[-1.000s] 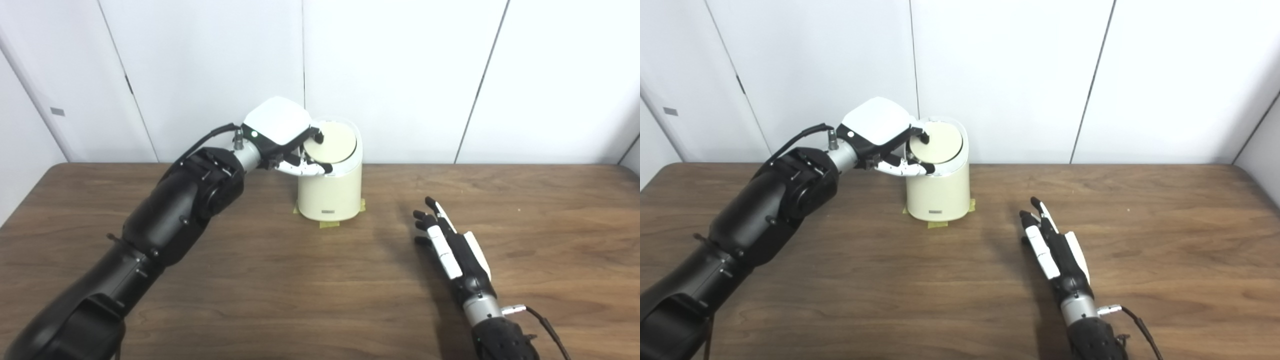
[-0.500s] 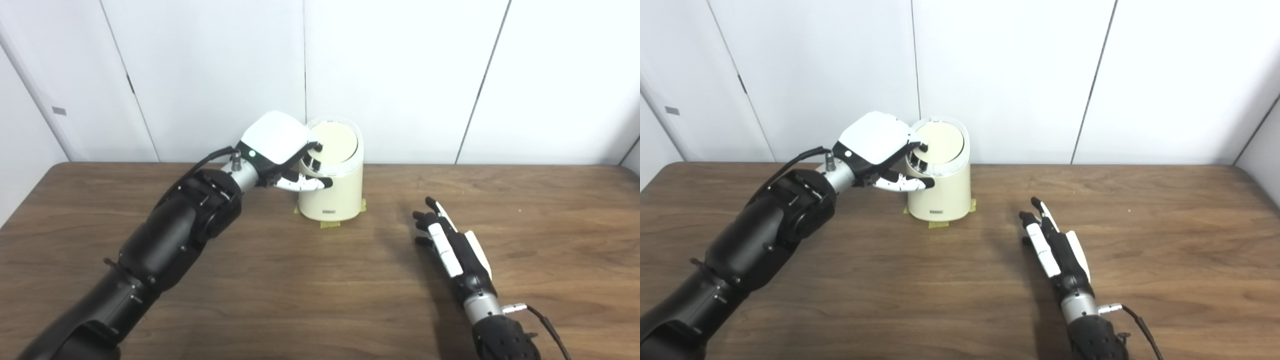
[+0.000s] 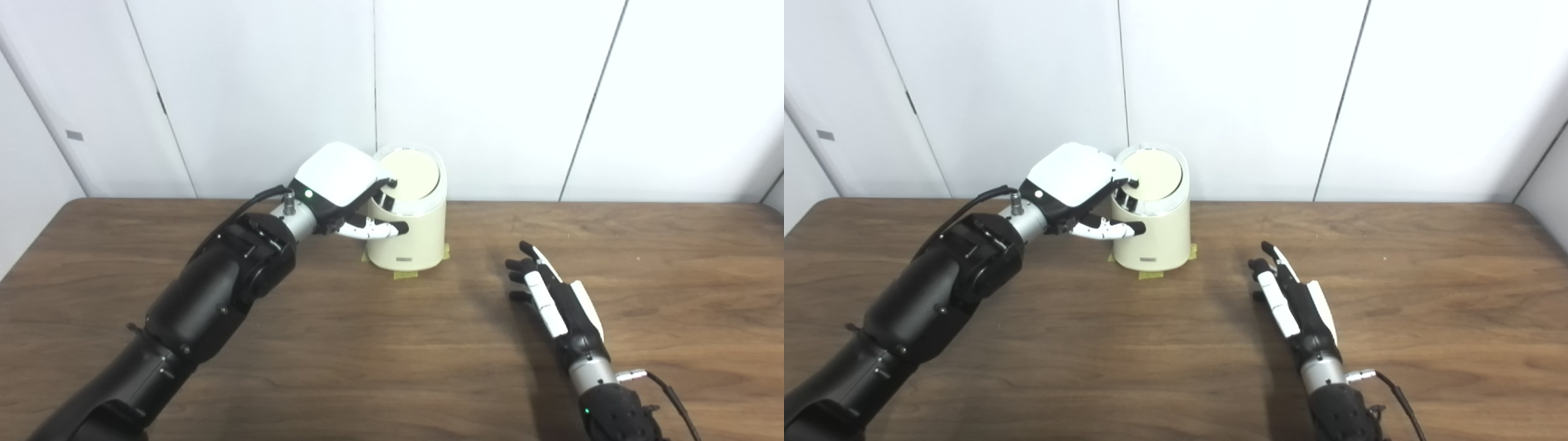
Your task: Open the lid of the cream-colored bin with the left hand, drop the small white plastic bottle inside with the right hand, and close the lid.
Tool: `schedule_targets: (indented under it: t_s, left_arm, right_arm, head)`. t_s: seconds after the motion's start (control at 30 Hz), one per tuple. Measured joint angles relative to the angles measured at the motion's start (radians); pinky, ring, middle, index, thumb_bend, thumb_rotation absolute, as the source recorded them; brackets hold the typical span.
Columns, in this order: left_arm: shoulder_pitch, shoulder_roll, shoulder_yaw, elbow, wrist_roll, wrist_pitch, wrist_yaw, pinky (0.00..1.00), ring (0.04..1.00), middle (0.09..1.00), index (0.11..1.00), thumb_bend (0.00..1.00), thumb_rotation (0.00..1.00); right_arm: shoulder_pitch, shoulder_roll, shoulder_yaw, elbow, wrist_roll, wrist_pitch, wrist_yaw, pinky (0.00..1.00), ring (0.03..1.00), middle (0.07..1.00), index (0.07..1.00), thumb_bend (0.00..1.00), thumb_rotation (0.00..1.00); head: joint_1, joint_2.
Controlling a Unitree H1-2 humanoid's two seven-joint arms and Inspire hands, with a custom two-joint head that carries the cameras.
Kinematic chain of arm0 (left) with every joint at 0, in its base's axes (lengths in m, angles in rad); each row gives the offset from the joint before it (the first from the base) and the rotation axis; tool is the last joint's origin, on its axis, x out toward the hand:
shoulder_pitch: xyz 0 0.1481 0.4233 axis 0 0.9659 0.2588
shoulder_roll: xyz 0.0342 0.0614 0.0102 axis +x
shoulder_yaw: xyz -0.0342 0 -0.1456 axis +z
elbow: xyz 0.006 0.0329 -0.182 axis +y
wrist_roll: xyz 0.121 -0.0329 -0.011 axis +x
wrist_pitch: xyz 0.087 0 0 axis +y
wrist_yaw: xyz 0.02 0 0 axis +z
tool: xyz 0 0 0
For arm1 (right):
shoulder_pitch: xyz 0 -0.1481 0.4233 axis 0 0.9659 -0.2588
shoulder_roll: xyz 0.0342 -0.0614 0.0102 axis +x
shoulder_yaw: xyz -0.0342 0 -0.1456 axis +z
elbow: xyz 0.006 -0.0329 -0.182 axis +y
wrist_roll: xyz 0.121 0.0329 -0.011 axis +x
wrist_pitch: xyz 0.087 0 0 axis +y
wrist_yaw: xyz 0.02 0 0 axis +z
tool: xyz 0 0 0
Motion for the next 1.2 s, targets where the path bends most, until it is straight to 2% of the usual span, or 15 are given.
schedule_targets:
  t_s: [0.43, 0.67, 0.83, 1.2]
  left_arm:
    - [-0.001, -0.002, -0.009, 0.001, -0.001, 0.0, -0.01, 0.9, 0.876, 0.832, 0.811, 0.54, 0.88]
    - [-0.001, -0.003, -0.017, 0.003, -0.001, -0.001, -0.01, 0.92, 0.894, 0.847, 0.833, 0.54, 0.9]
    - [-0.009, -0.007, -0.021, 0.014, -0.001, -0.006, -0.009, 0.91, 0.891, 0.849, 0.838, 0.54, 0.92]
    - [-0.011, -0.021, -0.02, 0.018, -0.001, -0.006, -0.009, 0.91, 0.891, 0.851, 0.848, 0.53, 0.9]
  right_arm:
    - [0.0, 0.004, 0.005, -0.015, -0.016, 0.02, -0.002, 0.73, 0.837, 0.829, 0.925, 0.48, 1.0]
    - [0.0, 0.006, 0.005, -0.018, -0.017, 0.022, -0.002, 0.74, 0.839, 0.825, 0.925, 0.47, 1.0]
    - [0.0, 0.007, 0.004, -0.018, -0.016, 0.02, -0.003, 0.73, 0.835, 0.823, 0.925, 0.46, 1.0]
    - [0.0, 0.006, 0.006, -0.018, -0.026, 0.02, -0.003, 0.74, 0.828, 0.813, 0.919, 0.47, 1.0]
  head:
    - [-0.006, 0.008]
    - [-0.009, 0.008]
    - [-0.011, 0.006]
    - [-0.014, 0.006]
